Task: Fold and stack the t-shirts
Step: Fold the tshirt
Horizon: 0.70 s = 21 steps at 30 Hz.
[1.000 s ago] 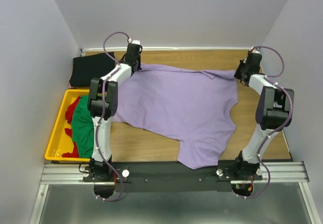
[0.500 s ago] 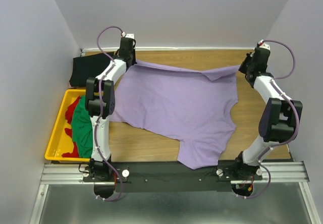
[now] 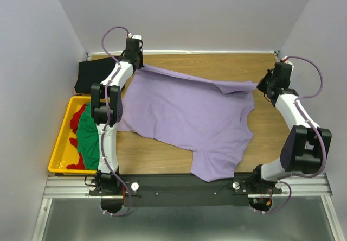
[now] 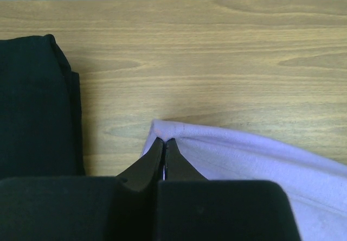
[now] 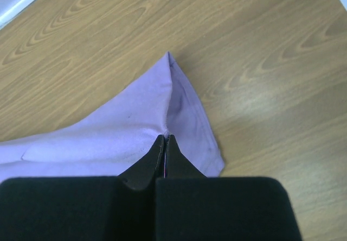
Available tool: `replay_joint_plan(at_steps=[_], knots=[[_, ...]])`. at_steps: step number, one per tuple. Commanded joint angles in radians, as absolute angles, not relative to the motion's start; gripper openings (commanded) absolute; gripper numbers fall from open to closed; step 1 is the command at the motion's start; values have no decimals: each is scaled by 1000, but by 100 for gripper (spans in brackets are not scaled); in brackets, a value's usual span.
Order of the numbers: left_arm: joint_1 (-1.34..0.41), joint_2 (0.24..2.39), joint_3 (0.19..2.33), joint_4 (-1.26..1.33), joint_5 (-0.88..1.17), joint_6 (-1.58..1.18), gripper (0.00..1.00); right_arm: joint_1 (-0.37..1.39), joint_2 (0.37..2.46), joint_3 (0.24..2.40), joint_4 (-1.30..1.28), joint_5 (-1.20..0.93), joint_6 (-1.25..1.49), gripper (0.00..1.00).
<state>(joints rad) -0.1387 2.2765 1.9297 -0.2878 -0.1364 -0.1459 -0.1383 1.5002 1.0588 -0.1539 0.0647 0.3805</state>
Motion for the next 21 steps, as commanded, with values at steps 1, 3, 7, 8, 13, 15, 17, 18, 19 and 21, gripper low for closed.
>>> replay_joint_plan(at_steps=[1, 3, 7, 8, 13, 15, 17, 18, 19, 21], knots=[[-129, 2283, 1936, -319, -126, -129, 0, -137, 1436, 1025, -209, 67, 449, 1], [-129, 2279, 1933, -327, -135, -129, 0, -137, 1413, 1002, -222, 75, 465, 1], [-129, 2280, 1942, -351, -173, -115, 0, -137, 1370, 957, -259, 65, 498, 1], [-129, 2281, 1942, -356, -176, -115, 0, -137, 1347, 948, -262, 61, 505, 1], [-129, 2281, 1937, -373, -190, -106, 0, -137, 1284, 896, -304, 46, 512, 1], [-129, 2281, 1934, -386, -198, -104, 0, -137, 1266, 879, -316, 41, 517, 1], [-129, 2281, 1933, -403, -216, -107, 0, -137, 1246, 850, -328, 34, 520, 1], [-129, 2281, 1928, -422, -222, -109, 0, -137, 1241, 841, -333, 32, 525, 1], [-129, 2280, 1925, -431, -227, -109, 0, -135, 1232, 832, -337, 20, 531, 1], [-129, 2279, 1913, -451, -256, -106, 0, -137, 1224, 812, -344, 8, 534, 1]])
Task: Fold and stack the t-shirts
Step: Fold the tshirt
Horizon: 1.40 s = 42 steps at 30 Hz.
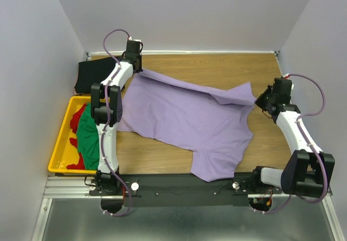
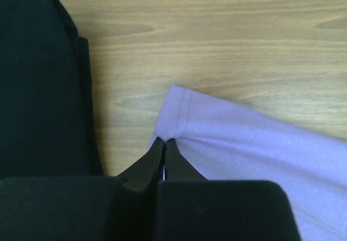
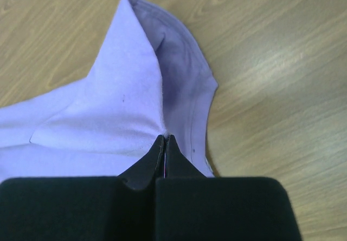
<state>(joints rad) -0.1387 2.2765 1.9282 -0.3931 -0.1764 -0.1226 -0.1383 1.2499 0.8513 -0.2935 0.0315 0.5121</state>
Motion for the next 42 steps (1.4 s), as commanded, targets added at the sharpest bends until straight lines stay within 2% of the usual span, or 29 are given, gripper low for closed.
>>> replay_joint_plan(at_steps=[1, 14, 29, 34, 36, 37, 38, 42], knots=[[-129, 2276, 1910, -459, -267, -103, 0, -137, 1217, 805, -351, 5, 538, 1], [-132, 2283, 1875, -503, -313, -120, 0, -135, 1166, 693, -391, 6, 540, 1], [-146, 2330, 1873, -546, -382, -144, 0, -135, 1193, 661, -391, 29, 546, 1], [-146, 2335, 1873, -552, -399, -155, 1, -135, 1201, 672, -391, 11, 549, 9], [-147, 2329, 1870, -551, -402, -158, 7, -135, 1201, 680, -391, 6, 549, 11], [-147, 2327, 1868, -551, -405, -161, 9, -135, 1201, 681, -393, 6, 546, 11], [-147, 2324, 1865, -548, -406, -164, 9, -135, 1200, 681, -393, -33, 545, 1], [-149, 2319, 1859, -538, -408, -167, 3, -137, 1183, 686, -402, -54, 545, 1]])
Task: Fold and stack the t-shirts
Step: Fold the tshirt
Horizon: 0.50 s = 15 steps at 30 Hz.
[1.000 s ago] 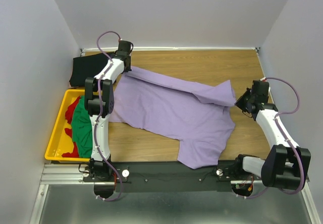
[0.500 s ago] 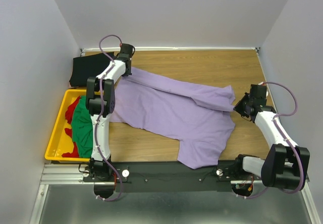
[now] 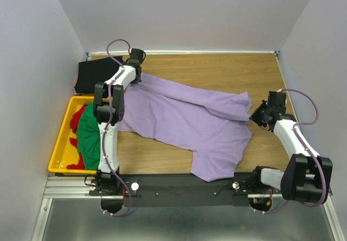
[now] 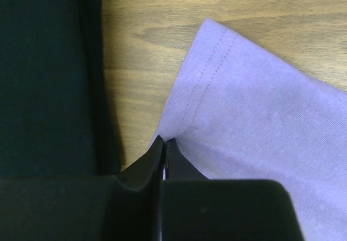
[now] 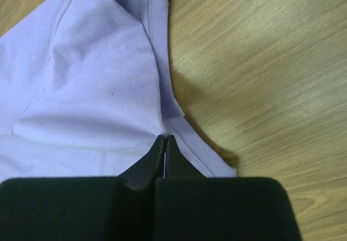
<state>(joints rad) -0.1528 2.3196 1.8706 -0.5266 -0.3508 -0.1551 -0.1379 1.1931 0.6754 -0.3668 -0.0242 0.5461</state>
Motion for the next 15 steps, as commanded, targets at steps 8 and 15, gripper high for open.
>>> replay_joint_plan(at_steps=[8, 15], knots=[[-150, 2319, 1855, -541, -440, -186, 15, -135, 1169, 698, -425, -67, 542, 1], [-160, 2255, 1856, -546, -451, -192, 49, -137, 1169, 709, -428, -52, 532, 1]])
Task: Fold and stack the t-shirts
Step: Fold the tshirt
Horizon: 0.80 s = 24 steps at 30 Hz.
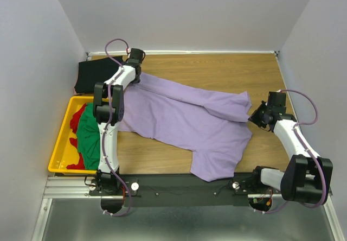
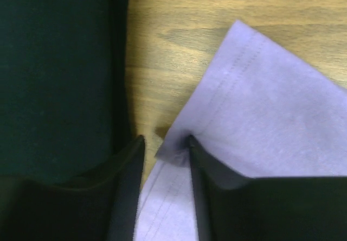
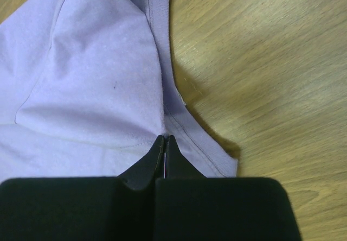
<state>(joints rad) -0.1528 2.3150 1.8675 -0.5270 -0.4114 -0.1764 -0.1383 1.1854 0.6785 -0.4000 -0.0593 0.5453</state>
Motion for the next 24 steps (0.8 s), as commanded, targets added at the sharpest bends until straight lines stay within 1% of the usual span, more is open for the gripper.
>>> replay_joint_plan(at_steps=[1, 6, 7, 8, 10, 11, 17, 24], knots=[[-161, 2247, 1858, -548, -446, -193, 52, -135, 1170, 710, -428, -49, 531, 1], [-173, 2198, 1865, -555, -434, -206, 52, -137, 1170, 721, -430, -52, 531, 1], [-179, 2183, 1864, -552, -428, -207, 50, -135, 1172, 722, -430, -52, 528, 1], [-179, 2178, 1862, -545, -407, -207, 44, -135, 1172, 724, -431, -52, 528, 1], [-184, 2174, 1852, -534, -378, -209, 37, -135, 1173, 730, -431, -52, 528, 1], [-186, 2177, 1847, -528, -352, -213, 32, -135, 1175, 732, -431, -49, 526, 1], [-186, 2223, 1813, -509, -330, -229, 22, -135, 1178, 745, -436, -31, 523, 1], [-186, 2296, 1842, -531, -344, -241, 19, -135, 1155, 741, -463, -55, 525, 1]])
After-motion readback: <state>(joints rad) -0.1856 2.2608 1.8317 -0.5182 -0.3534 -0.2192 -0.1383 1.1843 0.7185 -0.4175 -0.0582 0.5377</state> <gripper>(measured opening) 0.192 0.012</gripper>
